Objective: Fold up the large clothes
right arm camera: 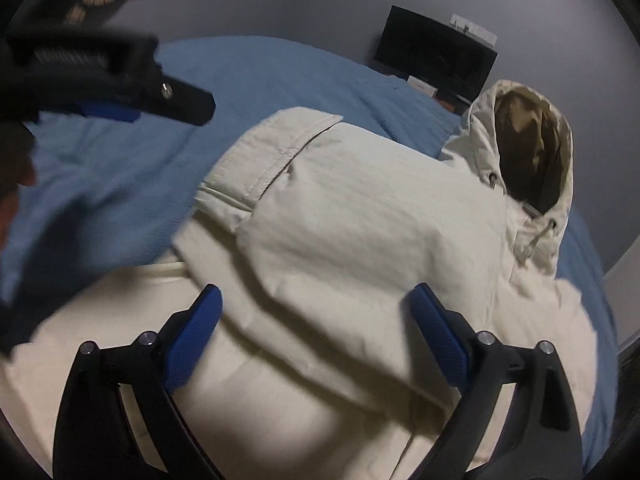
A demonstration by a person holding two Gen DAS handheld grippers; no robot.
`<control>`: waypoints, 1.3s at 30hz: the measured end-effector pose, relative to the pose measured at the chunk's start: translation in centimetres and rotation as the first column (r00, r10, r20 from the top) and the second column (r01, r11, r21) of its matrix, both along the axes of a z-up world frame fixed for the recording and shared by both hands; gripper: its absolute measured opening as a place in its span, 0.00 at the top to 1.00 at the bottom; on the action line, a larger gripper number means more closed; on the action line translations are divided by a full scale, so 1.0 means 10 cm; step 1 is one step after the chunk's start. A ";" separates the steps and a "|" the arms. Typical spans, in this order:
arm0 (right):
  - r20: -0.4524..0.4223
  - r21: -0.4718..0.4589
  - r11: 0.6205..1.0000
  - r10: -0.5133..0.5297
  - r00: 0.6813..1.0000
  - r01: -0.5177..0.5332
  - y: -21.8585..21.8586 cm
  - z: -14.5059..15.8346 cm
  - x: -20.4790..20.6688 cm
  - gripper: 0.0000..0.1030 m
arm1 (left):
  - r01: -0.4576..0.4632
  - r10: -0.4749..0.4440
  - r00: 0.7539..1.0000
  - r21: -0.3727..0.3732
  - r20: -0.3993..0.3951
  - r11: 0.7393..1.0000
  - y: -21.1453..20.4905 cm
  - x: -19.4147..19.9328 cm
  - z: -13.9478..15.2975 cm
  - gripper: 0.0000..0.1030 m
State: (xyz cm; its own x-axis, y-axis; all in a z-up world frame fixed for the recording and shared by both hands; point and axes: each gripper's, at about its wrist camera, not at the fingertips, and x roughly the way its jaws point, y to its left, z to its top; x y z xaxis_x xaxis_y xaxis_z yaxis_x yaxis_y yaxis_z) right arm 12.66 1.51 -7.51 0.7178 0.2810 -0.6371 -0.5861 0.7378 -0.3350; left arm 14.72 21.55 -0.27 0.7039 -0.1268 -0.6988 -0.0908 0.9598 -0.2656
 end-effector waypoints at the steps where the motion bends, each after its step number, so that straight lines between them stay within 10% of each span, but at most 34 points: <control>1: 0.033 -0.029 1.000 -0.002 0.999 0.003 0.03 -0.03 0.02 0.22 | 0.002 -0.002 1.000 -0.002 0.000 1.000 0.00 0.01 -0.01 0.12; 5: 0.081 -0.029 1.000 0.008 0.997 -0.005 -0.03 0.01 0.05 0.68 | 0.023 -0.023 1.000 -0.014 -0.003 1.000 -0.02 0.04 -0.06 0.12; 8: 0.085 0.040 0.999 -0.034 0.996 0.031 -0.19 0.15 0.05 0.82 | 0.038 -0.038 0.999 0.005 -0.001 0.999 -0.08 0.04 -0.05 0.12; 28: -0.053 0.394 0.837 -0.391 0.919 0.379 -2.08 0.62 0.21 0.85 | 0.106 -0.109 0.994 0.124 0.013 0.987 -0.37 -0.01 0.01 0.12; 39: -0.400 0.504 0.654 -0.401 0.824 0.564 -2.77 0.10 0.46 0.85 | 0.172 -0.170 0.985 0.169 -0.028 0.970 -0.59 0.02 -0.12 0.12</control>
